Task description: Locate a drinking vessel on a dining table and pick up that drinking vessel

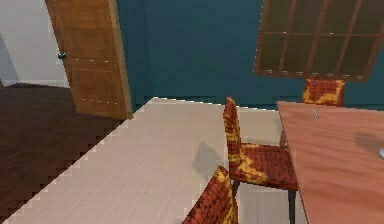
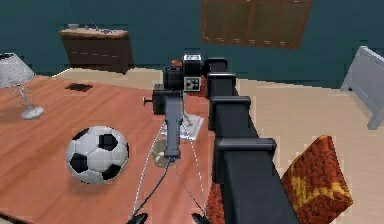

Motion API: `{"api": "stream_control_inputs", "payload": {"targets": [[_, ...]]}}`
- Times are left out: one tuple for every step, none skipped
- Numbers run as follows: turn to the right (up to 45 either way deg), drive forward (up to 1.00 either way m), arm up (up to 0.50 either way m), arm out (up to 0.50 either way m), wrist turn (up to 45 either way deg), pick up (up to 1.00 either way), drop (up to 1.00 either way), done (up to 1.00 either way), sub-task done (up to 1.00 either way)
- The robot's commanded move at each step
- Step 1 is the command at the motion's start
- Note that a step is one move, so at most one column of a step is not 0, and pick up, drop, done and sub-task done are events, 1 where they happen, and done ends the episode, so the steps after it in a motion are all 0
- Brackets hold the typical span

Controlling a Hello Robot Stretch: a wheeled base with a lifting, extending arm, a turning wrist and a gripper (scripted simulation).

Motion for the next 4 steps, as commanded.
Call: {"api": "stream_control_inputs", "payload": {"targets": [[0.0,0.0,0.0,0.0,45.0,0.0,0.0,0.0,0.0],[0.0,0.0,0.0,0.0,45.0,0.0,0.0,0.0,0.0],[0.0,0.0,0.0,0.0,45.0,0.0,0.0,0.0,0.0],[0.0,0.0,0.0,0.0,15.0,0.0,0.0,0.0,0.0]]}}
